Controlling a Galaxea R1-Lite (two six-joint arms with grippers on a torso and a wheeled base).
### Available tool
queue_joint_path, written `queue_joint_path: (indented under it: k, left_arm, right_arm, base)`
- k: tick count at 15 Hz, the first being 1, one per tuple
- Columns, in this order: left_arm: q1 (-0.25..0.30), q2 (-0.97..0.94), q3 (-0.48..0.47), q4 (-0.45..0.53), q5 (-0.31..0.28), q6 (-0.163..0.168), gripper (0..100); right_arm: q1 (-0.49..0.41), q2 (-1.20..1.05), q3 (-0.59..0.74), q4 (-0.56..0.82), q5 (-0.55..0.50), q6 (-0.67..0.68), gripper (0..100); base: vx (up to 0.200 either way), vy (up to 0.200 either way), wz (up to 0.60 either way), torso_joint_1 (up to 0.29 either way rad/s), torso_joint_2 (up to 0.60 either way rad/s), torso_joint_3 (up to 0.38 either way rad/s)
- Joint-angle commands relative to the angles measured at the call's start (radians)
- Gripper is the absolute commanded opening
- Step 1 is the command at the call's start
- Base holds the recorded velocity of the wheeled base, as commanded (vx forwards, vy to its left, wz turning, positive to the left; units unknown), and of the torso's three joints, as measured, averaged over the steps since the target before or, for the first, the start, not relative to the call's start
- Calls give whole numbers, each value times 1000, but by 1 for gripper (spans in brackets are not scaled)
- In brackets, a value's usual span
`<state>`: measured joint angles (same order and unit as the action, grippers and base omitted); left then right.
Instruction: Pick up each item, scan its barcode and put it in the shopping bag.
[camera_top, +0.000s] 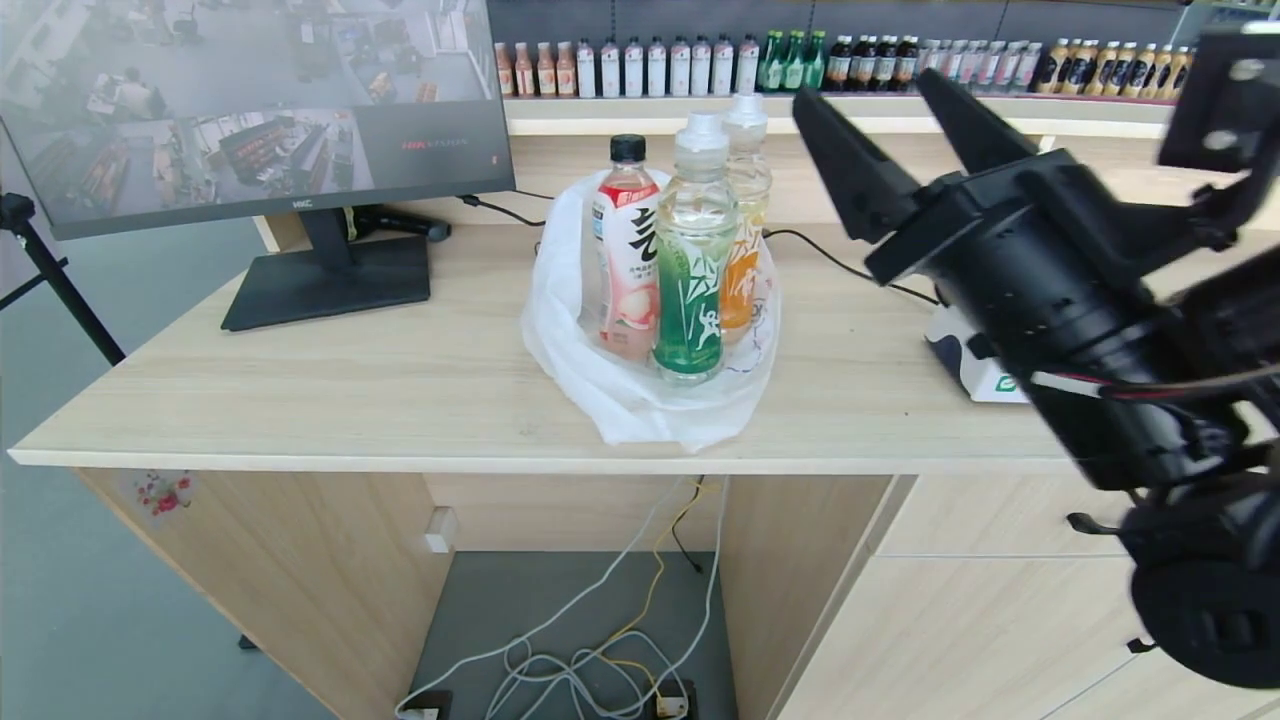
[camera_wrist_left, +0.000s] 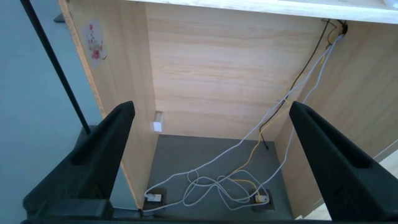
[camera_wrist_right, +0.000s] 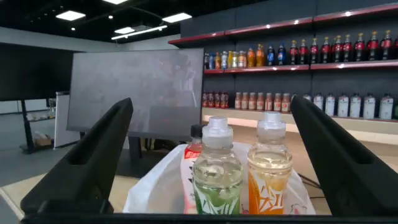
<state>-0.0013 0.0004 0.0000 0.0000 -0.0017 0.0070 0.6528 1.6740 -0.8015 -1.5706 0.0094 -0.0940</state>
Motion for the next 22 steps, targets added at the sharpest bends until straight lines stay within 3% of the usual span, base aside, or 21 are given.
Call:
queue_joint_path:
  k: [1, 6, 9, 12, 13, 20, 22]
  left_arm:
    - [0, 0, 0, 0, 0, -1, 100]
    - [0, 0, 0, 0, 0, 2, 100]
    - [0, 0, 0, 0, 0, 1, 100]
    - [0, 0, 0, 0, 0, 2, 100]
    - [0, 0, 0, 0, 0, 2, 100]
    - [0, 0, 0, 0, 0, 7, 100]
    - [0, 0, 0, 0, 0, 5, 100]
  right_arm:
    - [10, -336, 274, 0, 0, -7, 100]
    - [4, -622, 591, 0, 0, -9, 100]
    - [4, -761, 760, 0, -8, -78, 100]
    - [4, -861, 800, 1, -8, -67, 100]
    - [4, -893, 801, 70, -8, -65, 100]
    - [19, -1502, 797, 1206, 1, -145, 100]
    - [18, -1643, 797, 1411, 1, -156, 100]
  base:
    - [0, 0, 0, 0, 0, 0]
    - [0, 0, 0, 0, 0, 0]
    - [0, 0, 0, 0, 0, 0]
    - [0, 0, 0, 0, 0, 0]
    - [0, 0, 0, 0, 0, 0]
    - [0, 0, 0, 0, 0, 0]
    - [0, 0, 0, 0, 0, 0]
